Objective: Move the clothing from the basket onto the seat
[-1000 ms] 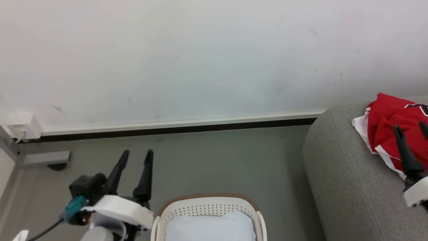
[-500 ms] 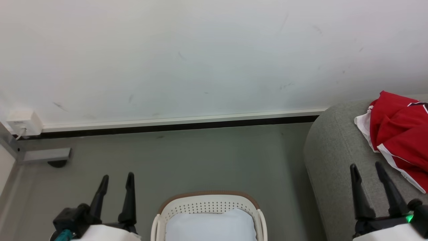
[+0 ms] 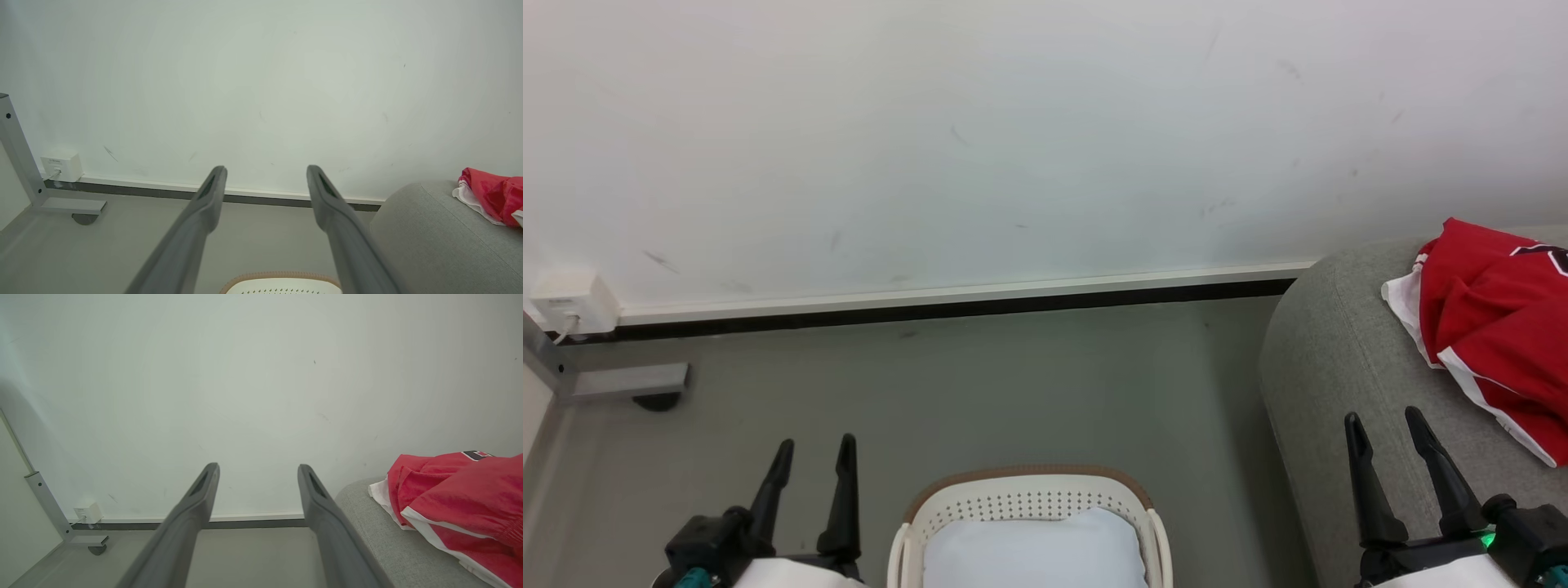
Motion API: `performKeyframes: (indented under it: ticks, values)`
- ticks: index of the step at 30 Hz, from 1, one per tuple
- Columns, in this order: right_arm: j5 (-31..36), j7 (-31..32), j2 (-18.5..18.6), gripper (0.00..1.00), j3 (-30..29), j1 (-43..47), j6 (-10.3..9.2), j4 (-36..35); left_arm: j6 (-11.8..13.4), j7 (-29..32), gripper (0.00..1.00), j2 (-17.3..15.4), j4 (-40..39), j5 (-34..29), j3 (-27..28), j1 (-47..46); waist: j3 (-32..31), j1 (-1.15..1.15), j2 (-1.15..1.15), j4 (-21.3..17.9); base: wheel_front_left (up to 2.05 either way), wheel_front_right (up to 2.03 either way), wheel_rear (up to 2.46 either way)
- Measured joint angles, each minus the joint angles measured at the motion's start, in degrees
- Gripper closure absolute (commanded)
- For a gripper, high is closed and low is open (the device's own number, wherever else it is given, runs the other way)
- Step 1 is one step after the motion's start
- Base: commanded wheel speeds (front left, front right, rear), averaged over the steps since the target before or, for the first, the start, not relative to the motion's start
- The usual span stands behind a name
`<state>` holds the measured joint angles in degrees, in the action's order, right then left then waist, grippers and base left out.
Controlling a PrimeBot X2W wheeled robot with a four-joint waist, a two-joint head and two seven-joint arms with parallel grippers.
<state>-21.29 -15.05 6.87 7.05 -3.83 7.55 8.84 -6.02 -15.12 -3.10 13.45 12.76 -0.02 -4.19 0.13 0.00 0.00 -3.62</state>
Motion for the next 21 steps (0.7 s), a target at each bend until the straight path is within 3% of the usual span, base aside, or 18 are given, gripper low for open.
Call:
performKeyframes:
  ticks: [19, 20, 21]
  values:
    - [0.09, -0.01, -0.09, 0.0, 0.05, -0.49, 0.0, 0.19, -0.74, 0.0, 0.0, 0.26, 1.04, -0.15, 0.08, -0.23, 0.27, 0.0, 0.0, 0.51, 0.0, 0.0, 0.0]
    - [0.1, 0.0, -0.15, 1.0, -0.01, -0.49, 0.0, 0.16, -0.77, 0.0, 1.0, 0.26, 1.05, -0.14, 0.03, -0.24, 0.28, 0.0, 0.0, 0.54, 0.0, 0.0, 0.0]
    - [0.1, 0.0, -0.21, 1.0, -0.02, -0.45, 0.0, 0.32, -0.77, 0.0, 1.0, 0.3, 1.18, -0.16, -0.01, -0.19, 0.28, 0.0, 0.0, 0.57, 0.0, 0.0, 0.0]
